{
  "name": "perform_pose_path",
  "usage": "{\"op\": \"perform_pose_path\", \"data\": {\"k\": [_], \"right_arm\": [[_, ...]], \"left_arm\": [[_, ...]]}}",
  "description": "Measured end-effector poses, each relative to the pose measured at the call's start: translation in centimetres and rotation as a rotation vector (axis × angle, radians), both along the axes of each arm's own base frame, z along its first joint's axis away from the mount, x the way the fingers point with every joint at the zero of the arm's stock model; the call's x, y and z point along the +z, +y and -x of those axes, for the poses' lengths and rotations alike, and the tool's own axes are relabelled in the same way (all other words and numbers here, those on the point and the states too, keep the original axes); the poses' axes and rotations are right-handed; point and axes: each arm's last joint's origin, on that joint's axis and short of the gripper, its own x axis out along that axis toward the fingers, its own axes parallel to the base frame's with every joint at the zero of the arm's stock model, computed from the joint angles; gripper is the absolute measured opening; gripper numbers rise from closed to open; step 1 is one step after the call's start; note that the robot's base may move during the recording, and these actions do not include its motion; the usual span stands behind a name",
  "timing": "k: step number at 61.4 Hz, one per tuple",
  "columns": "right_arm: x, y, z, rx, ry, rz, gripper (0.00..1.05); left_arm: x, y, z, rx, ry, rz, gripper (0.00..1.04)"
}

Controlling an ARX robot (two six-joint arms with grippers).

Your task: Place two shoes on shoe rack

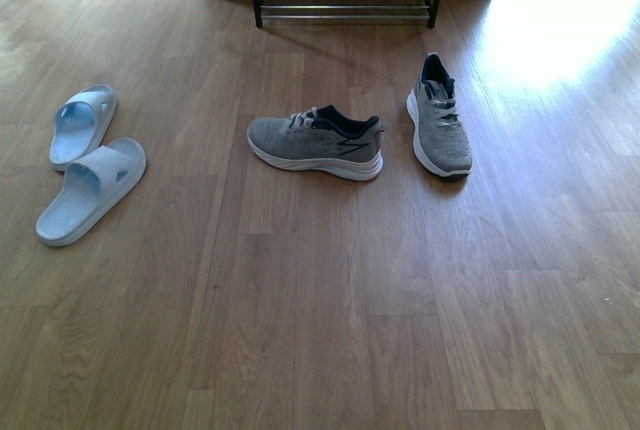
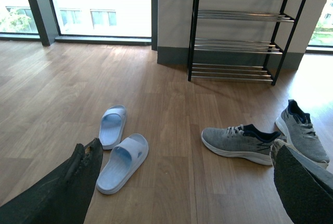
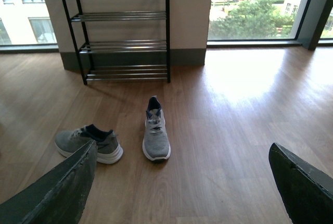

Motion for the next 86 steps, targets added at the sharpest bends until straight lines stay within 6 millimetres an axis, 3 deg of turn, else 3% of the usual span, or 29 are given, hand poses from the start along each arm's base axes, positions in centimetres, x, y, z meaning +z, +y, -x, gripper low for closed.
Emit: {"op": "perform_pose_path", "data": {"k": [86], "right_arm": [[0.0,0.0,0.0,0.0,0.0,0.0,0.96]], "left_arm": [[0.0,0.0,0.0,0.0,0.0,0.0,0.95]]}}
